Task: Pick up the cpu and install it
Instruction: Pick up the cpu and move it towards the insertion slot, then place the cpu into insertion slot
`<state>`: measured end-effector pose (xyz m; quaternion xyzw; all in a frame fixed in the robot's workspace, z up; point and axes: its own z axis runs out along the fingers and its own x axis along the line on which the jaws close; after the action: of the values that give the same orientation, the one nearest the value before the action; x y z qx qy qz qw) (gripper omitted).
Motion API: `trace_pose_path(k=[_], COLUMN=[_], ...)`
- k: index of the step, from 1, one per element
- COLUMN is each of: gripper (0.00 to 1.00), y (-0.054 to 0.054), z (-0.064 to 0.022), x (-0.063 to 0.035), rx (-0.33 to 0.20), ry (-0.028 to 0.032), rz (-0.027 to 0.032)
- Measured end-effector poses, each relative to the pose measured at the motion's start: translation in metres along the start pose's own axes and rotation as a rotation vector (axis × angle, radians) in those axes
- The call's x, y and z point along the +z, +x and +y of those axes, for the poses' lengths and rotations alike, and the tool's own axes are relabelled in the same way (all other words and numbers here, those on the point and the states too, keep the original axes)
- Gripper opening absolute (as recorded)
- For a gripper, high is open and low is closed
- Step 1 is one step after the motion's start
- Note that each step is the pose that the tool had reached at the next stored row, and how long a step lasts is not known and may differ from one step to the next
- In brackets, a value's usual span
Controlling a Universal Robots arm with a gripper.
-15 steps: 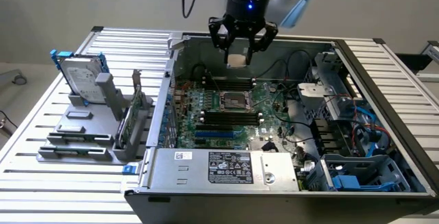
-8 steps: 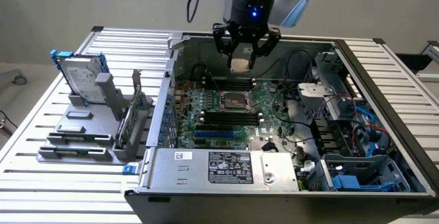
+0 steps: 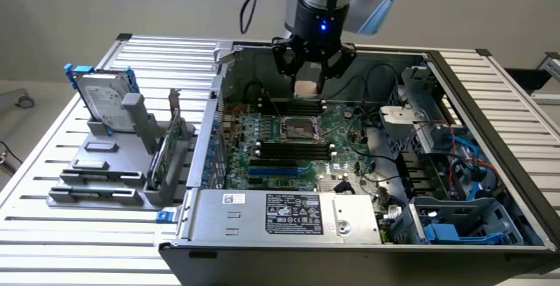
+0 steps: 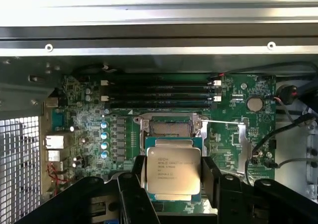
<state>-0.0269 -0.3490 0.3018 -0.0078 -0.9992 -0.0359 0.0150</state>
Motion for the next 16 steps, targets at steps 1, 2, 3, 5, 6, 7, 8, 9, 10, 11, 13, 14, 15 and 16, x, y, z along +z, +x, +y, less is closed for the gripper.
trace_pose_path(k=[1,2,3,5,6,7,8,9,10,11,13,14,15,16], gripper=[0.55,0.55,0.55,0.55,0.55,0.55,0.55,0.55,0.55,0.55,0.55,0.55,0.55,0.55], y=[-0.0001,0.0000,0.0000,0.0000,0.0000,-0.0001,-0.0001,-0.0001,0.0000,-0.0001,-0.0001,0.0000,0.0000,0.0000], z=[0.0000,0.0000,0.0000,0.0000,0.0000,0.0000,0.0000,0.0000,0.0000,0.0000,0.0000,0.0000,0.0000,0.0000], x=[0.0000,0.0000,0.0000,0.0001,0.0001,0.0001,0.0001,0.0001,0.0001,0.0001,0.0001,0.0001,0.0001,0.0001], rx=[0.000,0.000,0.000,0.000,0.000,0.000,0.000,0.000,0.000,0.000,0.000,0.000,0.000,0.000], ry=[0.0002,0.0002,0.0001,-0.0002,-0.0002,-0.0003,-0.0004,-0.0004,-0.0003,-0.0004,-0.0004,-0.0005,-0.0005,-0.0006], rz=[0.0018,0.0020,0.0019,0.0019,0.0019,0.0019,0.0019,0.0018,0.0019,0.0018,0.0019,0.0019,0.0019,0.0019])
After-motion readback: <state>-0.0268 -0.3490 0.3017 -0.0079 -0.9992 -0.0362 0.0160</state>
